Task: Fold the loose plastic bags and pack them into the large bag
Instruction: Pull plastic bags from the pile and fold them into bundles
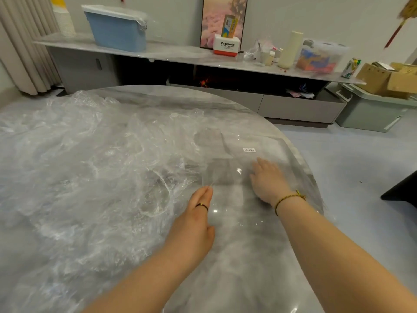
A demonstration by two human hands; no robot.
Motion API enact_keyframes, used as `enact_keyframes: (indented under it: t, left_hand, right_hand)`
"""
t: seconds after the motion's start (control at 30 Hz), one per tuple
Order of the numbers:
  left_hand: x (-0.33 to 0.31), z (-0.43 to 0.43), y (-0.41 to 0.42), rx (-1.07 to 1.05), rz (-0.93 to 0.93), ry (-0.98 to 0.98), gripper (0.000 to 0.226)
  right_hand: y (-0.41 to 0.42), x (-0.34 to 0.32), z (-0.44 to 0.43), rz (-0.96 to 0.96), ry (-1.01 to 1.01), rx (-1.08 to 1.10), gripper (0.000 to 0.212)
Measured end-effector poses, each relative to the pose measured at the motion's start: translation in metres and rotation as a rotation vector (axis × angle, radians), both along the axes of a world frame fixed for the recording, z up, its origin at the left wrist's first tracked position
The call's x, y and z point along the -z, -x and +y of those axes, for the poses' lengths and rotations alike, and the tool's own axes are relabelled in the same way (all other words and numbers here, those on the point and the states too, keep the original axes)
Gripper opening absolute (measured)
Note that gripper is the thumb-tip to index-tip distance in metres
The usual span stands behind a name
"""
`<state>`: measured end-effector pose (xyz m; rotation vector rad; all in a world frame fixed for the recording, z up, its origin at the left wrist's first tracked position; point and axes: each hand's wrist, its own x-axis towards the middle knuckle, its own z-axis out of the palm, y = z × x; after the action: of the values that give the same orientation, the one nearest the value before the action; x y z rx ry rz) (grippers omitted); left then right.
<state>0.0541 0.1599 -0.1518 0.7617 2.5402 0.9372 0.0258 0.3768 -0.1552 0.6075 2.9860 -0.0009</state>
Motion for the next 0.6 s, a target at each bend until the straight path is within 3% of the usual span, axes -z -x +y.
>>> enact_keyframes:
  t: [0.1, 0.27, 0.47, 0.6]
  left_hand:
    - [-0.001, 0.014, 0.007, 0.079, 0.034, 0.080, 0.071]
    - [-0.010, 0.006, 0.005, 0.141, 0.172, 0.201, 0.047]
    - [-0.035, -0.059, -0.008, 0.120, 0.321, 0.194, 0.034]
    - [-0.042, -0.119, -0.013, 0.094, 0.318, 0.298, 0.030]
  right_hand:
    - [-0.020, 0.008, -0.012, -0.026, 0.063, -0.050, 0.036]
    - [-0.054, 0.002, -0.030, 0.002, 0.159, -0.008, 0.029]
    - [-0.084, -0.033, -0.065, -0.010, 0.161, 0.045, 0.025]
    - [-0.110, -0.056, -0.110, 0.116, 0.218, -0.038, 0.031]
